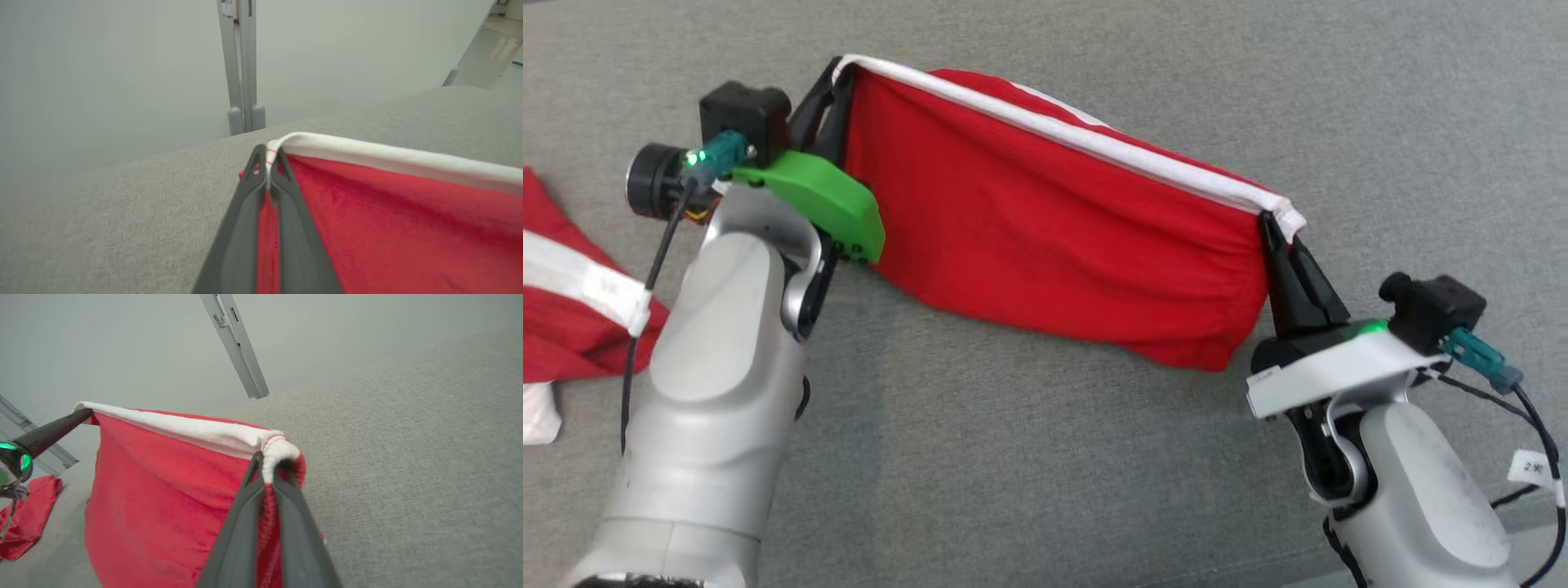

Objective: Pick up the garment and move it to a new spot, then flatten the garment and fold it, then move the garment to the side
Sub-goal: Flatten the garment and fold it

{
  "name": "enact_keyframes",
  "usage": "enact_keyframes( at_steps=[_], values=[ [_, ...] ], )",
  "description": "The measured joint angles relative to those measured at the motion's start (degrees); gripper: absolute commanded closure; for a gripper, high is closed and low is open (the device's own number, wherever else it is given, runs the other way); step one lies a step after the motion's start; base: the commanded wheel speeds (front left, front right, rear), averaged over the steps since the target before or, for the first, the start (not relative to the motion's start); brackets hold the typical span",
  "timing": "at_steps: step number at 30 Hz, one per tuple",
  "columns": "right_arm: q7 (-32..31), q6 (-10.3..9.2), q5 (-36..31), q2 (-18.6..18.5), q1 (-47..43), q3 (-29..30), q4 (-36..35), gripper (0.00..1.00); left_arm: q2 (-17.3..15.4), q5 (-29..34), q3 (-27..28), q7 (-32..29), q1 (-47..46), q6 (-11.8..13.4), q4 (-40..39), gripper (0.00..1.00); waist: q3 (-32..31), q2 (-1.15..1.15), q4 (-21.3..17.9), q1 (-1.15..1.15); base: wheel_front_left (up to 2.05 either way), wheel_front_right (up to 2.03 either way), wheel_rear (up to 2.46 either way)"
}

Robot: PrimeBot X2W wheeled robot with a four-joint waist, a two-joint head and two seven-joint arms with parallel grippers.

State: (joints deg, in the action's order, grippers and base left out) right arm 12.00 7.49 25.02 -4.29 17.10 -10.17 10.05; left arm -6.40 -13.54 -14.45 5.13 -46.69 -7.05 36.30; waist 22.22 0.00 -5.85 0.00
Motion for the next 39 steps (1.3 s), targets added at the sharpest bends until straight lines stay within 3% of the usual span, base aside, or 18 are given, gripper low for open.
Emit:
enact_keyframes(
  at_steps=[7,8,9,10,11,12,13,21,31,39],
  values=[
    [1.58,0.00,2.91,0.41,7.95,-3.47,8.25,1.00,0.05,0.04,-1.72,3.03,-9.91,-0.22,16.81,1.00,3.12,0.00,-4.13,0.00,0.00,0.00,0.00],
    [1.79,0.00,3.11,0.42,8.47,-3.68,8.79,0.82,0.13,0.03,-2.16,3.39,-10.72,-0.27,18.25,1.00,3.48,0.00,-4.48,0.00,0.00,0.00,0.00],
    [1.99,0.00,3.27,0.46,9.11,-3.92,9.40,0.54,0.24,-0.10,-2.55,4.28,-11.66,-0.30,19.82,1.00,3.95,0.00,-4.85,0.00,0.00,0.00,0.00],
    [2.23,0.00,3.49,0.46,9.55,-4.16,9.90,0.09,0.36,-0.41,-2.88,5.01,-12.52,-0.33,21.19,1.00,4.37,0.00,-5.16,0.00,0.00,0.00,0.00],
    [2.26,0.00,3.50,0.45,9.79,-4.39,10.23,0.00,0.48,-0.59,-3.21,5.64,-13.15,-0.34,22.17,0.72,4.70,0.00,-5.38,0.00,0.00,0.00,0.00],
    [2.38,0.00,3.45,0.35,10.00,-4.72,10.47,0.00,0.66,-0.81,-3.47,6.34,-13.80,-0.34,23.28,0.22,5.05,0.00,-5.59,0.00,0.00,0.00,0.00],
    [2.55,0.00,3.09,0.19,10.16,-5.06,10.48,0.00,0.87,-1.51,-3.67,7.01,-14.24,-0.35,24.06,0.00,5.34,0.00,-5.76,0.00,0.00,0.00,0.00],
    [2.79,0.00,-3.02,-3.31,4.74,-3.81,3.54,0.00,0.94,-3.67,-3.97,9.75,-13.34,0.38,23.98,0.00,4.79,0.00,-5.18,0.00,0.00,0.00,0.00],
    [2.80,0.00,-9.90,-4.74,-2.44,3.22,-6.67,0.00,0.31,-0.47,4.39,9.91,6.00,7.98,-5.41,0.00,1.48,0.00,-1.70,0.00,0.00,0.00,0.00],
    [0.88,0.00,-11.74,-4.32,-4.62,6.56,-9.53,0.00,0.49,2.97,8.12,9.91,21.17,12.20,-19.35,0.00,-1.76,0.00,1.39,0.00,0.00,0.00,0.00]
  ],
)
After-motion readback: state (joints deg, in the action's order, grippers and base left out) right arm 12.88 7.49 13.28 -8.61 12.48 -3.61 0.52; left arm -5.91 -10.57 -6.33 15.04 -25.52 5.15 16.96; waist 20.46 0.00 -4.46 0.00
